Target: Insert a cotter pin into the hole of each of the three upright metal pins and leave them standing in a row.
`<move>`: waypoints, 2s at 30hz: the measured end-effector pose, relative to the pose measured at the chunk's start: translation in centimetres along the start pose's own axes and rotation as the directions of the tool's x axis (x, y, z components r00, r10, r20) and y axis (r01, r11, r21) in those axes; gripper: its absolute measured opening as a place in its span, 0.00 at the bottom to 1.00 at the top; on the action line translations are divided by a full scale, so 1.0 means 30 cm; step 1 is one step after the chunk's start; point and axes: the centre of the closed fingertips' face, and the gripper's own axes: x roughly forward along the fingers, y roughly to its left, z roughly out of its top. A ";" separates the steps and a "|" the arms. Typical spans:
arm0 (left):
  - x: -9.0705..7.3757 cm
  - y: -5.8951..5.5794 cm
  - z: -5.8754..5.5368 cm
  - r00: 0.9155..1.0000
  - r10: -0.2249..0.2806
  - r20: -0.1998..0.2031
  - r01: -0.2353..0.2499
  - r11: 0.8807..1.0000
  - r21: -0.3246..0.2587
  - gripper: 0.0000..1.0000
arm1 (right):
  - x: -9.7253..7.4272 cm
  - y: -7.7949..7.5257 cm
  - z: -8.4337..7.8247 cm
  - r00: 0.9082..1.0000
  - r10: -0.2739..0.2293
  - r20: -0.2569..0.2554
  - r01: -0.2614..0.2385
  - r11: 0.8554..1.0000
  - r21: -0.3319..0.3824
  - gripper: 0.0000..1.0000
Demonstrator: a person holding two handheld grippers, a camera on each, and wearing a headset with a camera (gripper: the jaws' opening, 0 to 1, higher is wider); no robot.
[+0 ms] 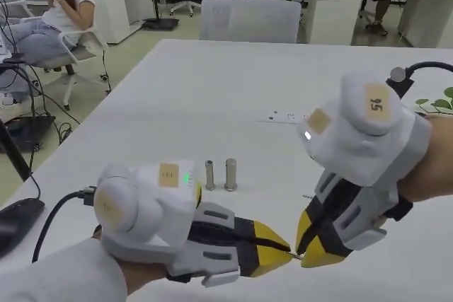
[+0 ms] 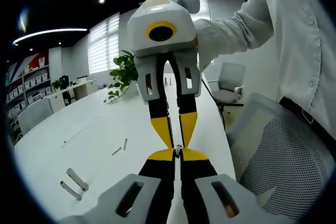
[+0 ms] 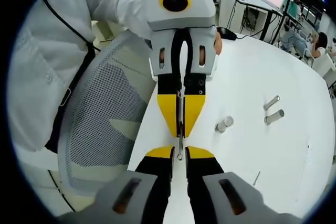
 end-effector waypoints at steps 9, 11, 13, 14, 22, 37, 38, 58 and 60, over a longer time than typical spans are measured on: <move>-0.020 -0.014 0.025 1.000 -0.015 0.025 0.015 1.000 0.010 0.00 | -0.018 0.026 -0.018 0.993 0.093 0.067 -0.096 0.994 0.052 0.14; -0.022 -0.019 0.030 0.999 -0.021 0.028 0.020 1.000 0.017 0.00 | -0.019 0.037 -0.019 0.989 0.122 0.078 -0.127 0.990 0.054 0.15; -0.023 -0.023 0.035 0.999 -0.024 0.029 0.023 0.999 0.024 0.00 | -0.017 0.049 -0.020 0.986 0.148 0.080 -0.152 0.987 0.050 0.15; -0.024 -0.025 0.038 0.999 -0.028 0.032 0.027 0.999 0.025 0.00 | -0.019 0.044 -0.026 0.985 0.154 0.081 -0.158 0.986 0.048 0.15; -0.027 -0.042 0.061 0.998 -0.051 0.044 0.049 0.998 0.042 0.00 | -0.018 0.069 -0.001 0.962 0.233 0.139 -0.241 0.969 0.044 0.16; -0.022 -0.061 0.050 0.997 -0.072 0.024 0.071 0.995 0.067 0.00 | -0.025 0.092 -0.010 0.952 0.270 0.144 -0.281 0.957 0.065 0.08; -0.021 -0.062 0.050 0.997 -0.073 0.022 0.071 0.995 0.070 0.00 | -0.025 0.091 -0.012 0.952 0.271 0.143 -0.282 0.957 0.067 0.08; -0.023 -0.047 0.025 0.998 -0.055 0.000 0.055 0.998 0.036 0.00 | -0.026 0.060 -0.005 0.991 0.122 0.060 -0.119 0.992 -0.049 0.07; -0.023 -0.042 0.024 0.999 -0.051 0.002 0.051 0.999 0.018 0.00 | -0.028 0.060 -0.003 0.994 0.095 0.051 -0.091 0.993 -0.074 0.07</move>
